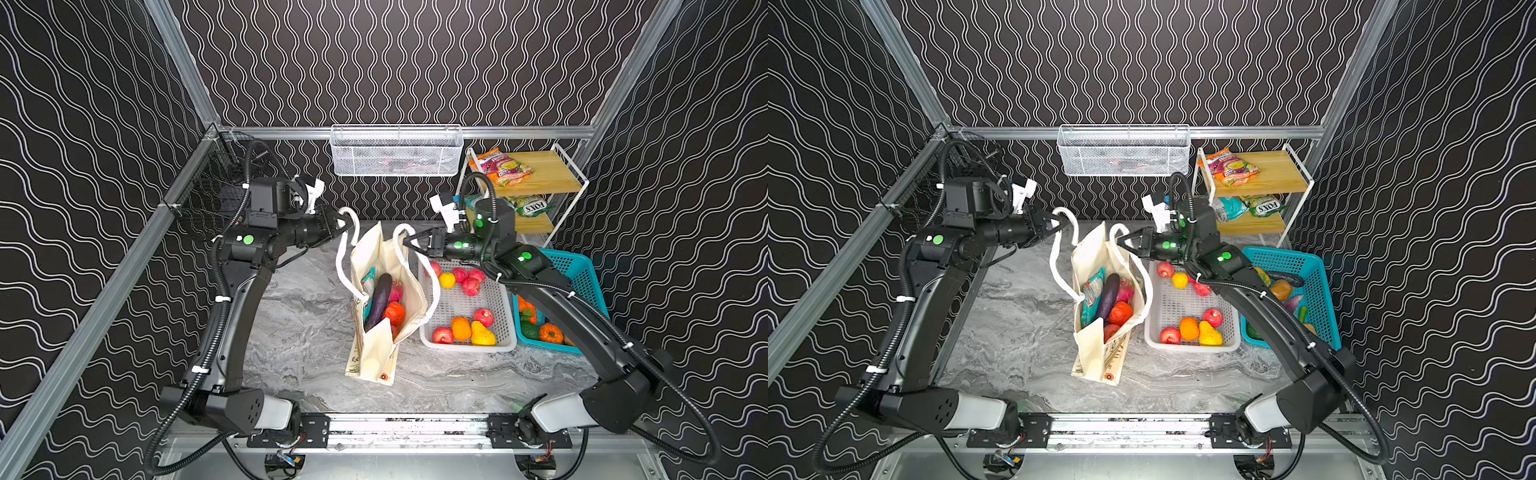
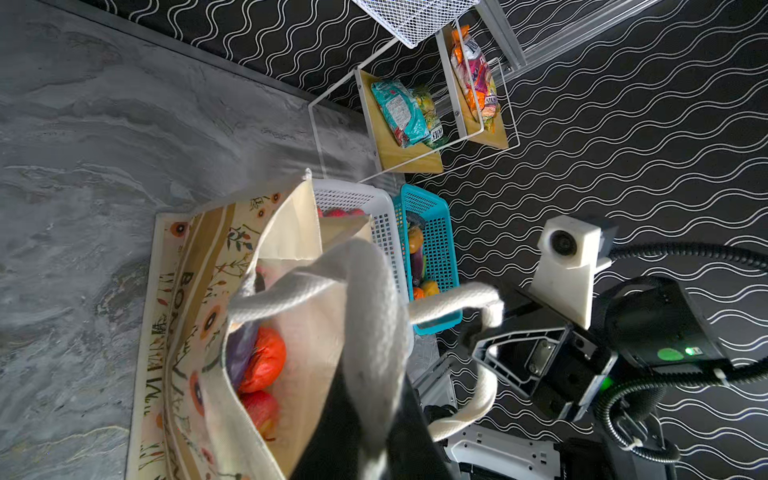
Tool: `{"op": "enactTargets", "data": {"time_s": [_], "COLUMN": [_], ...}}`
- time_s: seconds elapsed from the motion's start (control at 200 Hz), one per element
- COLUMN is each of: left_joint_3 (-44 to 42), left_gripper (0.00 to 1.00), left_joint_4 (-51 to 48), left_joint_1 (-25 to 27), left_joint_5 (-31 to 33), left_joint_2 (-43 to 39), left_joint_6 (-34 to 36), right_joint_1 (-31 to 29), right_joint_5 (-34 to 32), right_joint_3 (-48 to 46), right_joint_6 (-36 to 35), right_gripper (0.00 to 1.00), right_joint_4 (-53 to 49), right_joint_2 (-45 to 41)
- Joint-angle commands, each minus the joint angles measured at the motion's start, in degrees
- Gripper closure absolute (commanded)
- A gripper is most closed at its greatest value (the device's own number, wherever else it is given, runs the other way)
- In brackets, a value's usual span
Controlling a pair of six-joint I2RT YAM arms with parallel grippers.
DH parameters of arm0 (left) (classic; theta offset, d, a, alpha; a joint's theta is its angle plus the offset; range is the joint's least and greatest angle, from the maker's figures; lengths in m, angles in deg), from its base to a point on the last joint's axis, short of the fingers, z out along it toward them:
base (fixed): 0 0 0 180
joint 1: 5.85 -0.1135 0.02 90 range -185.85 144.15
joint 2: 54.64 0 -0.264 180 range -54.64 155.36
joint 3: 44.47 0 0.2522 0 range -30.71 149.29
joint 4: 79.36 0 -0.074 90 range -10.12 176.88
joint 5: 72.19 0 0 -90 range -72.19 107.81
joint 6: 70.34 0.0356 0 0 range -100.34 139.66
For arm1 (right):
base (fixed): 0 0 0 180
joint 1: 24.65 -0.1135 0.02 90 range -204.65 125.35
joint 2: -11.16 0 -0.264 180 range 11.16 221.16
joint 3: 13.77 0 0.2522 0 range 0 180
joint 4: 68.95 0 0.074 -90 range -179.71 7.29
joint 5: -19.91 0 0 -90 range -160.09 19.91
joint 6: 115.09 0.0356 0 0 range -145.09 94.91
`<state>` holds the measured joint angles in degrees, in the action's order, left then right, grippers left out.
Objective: Place the food into the grocery bag and tie it
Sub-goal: 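Bring both handles together above the tote, left and right grippers meeting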
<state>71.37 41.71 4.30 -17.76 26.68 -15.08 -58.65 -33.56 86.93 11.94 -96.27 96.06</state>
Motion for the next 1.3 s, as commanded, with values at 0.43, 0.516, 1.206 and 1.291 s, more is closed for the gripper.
{"op": "enactTargets", "data": {"time_s": [0.43,0.516,1.206,1.291], "left_joint_3": [-0.1,-0.2,-1.6,-1.8], "left_gripper": [1.0,1.0,0.96,0.95], "left_joint_4": [6.6,6.7,1.9,1.4], "left_joint_1": [5.8,7.0,18.0,18.2], "left_joint_5": [2.7,3.3,11.7,11.8], "left_joint_2": [1.5,1.9,2.6,2.2], "left_joint_6": [-2.0,-1.9,2.4,2.8], "right_joint_1": [-5.2,-5.7,-5.5,-5.1], "right_joint_5": [-0.2,-0.2,-2.6,-3.1], "right_joint_3": [-4.6,-6.4,-14.9,-13.8], "right_joint_6": [5.2,6.0,10.9,11.7], "right_gripper": [1.0,1.0,1.0,1.0], "right_joint_4": [22.6,26.3,49.9,52.3], "right_joint_2": [8.9,9.5,11.2,12.5]}}
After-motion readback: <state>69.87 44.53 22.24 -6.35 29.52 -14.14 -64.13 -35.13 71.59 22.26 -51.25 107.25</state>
